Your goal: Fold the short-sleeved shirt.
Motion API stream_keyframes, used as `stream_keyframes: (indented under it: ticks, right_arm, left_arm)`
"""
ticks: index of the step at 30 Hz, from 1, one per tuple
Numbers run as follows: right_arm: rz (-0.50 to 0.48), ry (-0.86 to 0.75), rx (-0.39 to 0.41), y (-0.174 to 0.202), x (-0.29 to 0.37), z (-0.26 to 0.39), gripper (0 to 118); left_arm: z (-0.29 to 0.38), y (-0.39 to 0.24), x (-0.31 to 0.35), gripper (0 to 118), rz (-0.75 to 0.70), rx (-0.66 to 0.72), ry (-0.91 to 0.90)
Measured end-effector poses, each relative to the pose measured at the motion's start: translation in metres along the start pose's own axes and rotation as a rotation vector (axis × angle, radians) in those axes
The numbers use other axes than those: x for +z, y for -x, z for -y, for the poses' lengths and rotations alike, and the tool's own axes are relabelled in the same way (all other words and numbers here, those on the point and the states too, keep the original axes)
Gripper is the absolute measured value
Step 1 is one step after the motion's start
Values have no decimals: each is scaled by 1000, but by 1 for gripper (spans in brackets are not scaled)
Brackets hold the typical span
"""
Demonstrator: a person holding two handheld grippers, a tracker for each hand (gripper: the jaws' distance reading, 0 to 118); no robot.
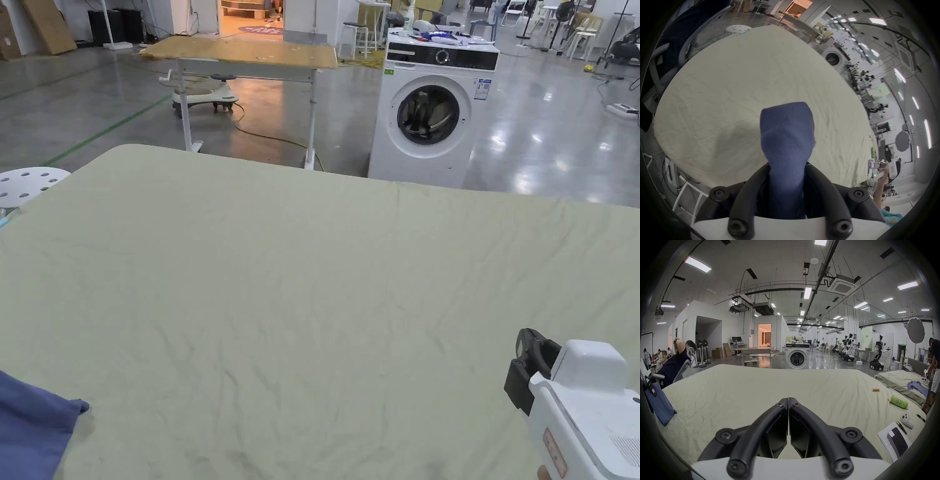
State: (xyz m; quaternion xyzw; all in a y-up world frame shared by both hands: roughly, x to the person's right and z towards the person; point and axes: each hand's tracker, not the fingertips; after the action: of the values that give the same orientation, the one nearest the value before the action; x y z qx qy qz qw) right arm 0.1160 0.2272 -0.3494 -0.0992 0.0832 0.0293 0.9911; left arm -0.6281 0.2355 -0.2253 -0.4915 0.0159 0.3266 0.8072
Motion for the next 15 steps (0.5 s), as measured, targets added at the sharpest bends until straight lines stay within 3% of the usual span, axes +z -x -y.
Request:
stream_keyframes:
  ticks: [4,6,8,9,13,15]
  right_arm:
    - [4,25,1,-4,1,4,0]
    - [2,39,4,-6,0,5,0]
    - [4,47,9,-8,0,6,0]
    - [6,50,9,-9,0,5,0]
    - [2,60,13,-11,0,4,0]
    - [-9,67,20,-12,0,5,0]
  left_arm:
    - [-7,16,-17,21,-135,-28,37]
    - [-5,11,-20,36,-201,-54,46]
    - [-10,19,-20,61,-310,-98,44]
    - [-10,17,-19,64,-366,-109,42]
    - [-10,11,-10,64,-560,-115,21]
    - [-7,2,-4,63,-574,-158,-49]
